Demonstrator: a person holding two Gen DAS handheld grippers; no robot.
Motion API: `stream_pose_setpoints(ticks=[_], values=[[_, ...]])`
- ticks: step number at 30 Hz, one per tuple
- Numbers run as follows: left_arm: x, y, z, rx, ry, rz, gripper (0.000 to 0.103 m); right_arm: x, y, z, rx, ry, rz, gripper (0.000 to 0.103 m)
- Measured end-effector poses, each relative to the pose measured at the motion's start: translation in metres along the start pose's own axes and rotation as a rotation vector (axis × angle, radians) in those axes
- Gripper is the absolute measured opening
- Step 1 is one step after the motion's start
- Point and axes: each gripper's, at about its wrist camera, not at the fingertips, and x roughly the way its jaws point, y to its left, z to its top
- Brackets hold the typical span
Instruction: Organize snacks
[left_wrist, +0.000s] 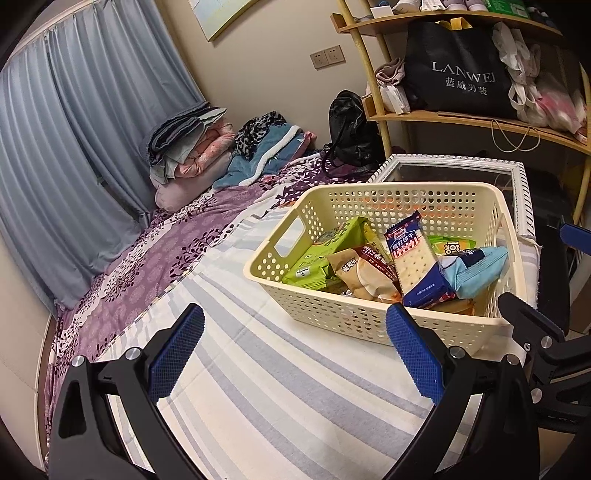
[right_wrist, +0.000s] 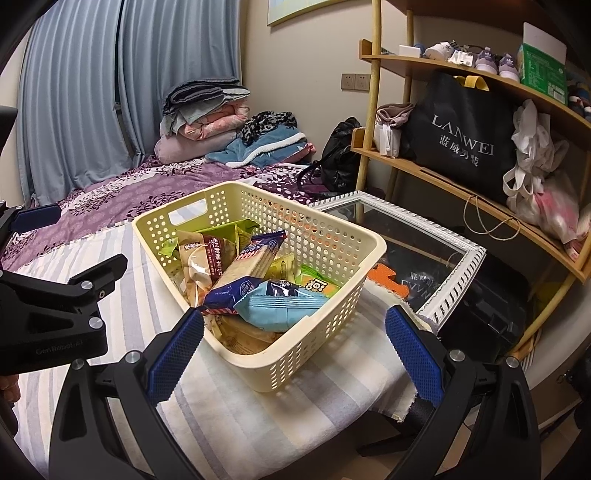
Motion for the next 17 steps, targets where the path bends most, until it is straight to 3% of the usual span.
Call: stream_pose_setpoints(ticks=[7, 14, 17], values=[[-0.005, 0.003, -0.001, -0.018, -0.034, 0.0, 0.1, 0.002, 0.0, -0.001, 0.004, 0.006, -0.002, 0.098], [0.001, 0.014, -0.005, -0.048, 0.023, -0.032, 0.1, 0.002, 0.007, 0.0, -0.012, 0.008, 0.021, 0.098], [0.001, 0.026, -0.014, -0.075, 0.039, -0.013, 0.1, 0.001, 0.019, 0.0, -0.026, 0.011, 0.053, 0.098]])
